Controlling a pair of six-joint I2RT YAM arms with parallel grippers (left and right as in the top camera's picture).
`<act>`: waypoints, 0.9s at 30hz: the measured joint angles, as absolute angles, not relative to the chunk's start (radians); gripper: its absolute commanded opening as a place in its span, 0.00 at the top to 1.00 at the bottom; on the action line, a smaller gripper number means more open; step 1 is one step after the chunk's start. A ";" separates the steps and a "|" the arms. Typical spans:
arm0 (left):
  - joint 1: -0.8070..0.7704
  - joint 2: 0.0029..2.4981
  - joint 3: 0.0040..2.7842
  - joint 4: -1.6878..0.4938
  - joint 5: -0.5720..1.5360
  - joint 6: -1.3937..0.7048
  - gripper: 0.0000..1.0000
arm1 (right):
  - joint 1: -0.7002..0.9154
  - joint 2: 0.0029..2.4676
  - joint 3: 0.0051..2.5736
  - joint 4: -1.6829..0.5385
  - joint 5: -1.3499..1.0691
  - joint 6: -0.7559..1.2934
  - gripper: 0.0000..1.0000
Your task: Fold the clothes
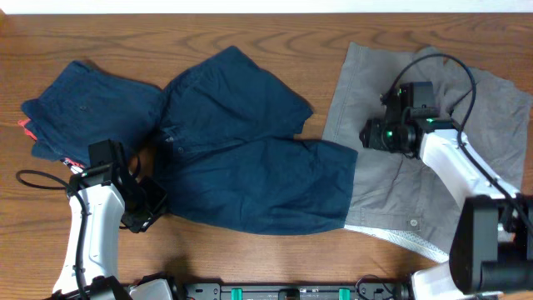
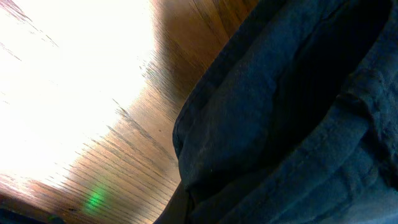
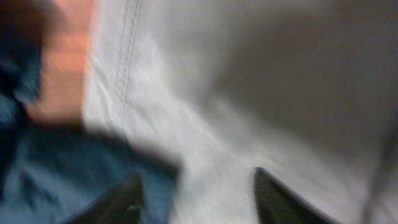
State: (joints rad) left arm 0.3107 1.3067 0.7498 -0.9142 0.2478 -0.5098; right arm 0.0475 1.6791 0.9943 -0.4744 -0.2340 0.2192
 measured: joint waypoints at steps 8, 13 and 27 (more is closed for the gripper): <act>0.312 1.307 0.750 -0.914 0.244 -0.496 0.94 | 0.058 1.854 0.995 -0.312 -0.369 0.253 0.88; 0.313 1.307 0.750 -0.912 0.237 -0.496 0.94 | 0.059 1.886 1.024 -0.400 -0.362 0.262 0.99; 0.312 1.307 0.750 -0.905 0.236 -0.496 0.94 | -0.335 1.814 1.039 -0.657 0.089 0.423 0.90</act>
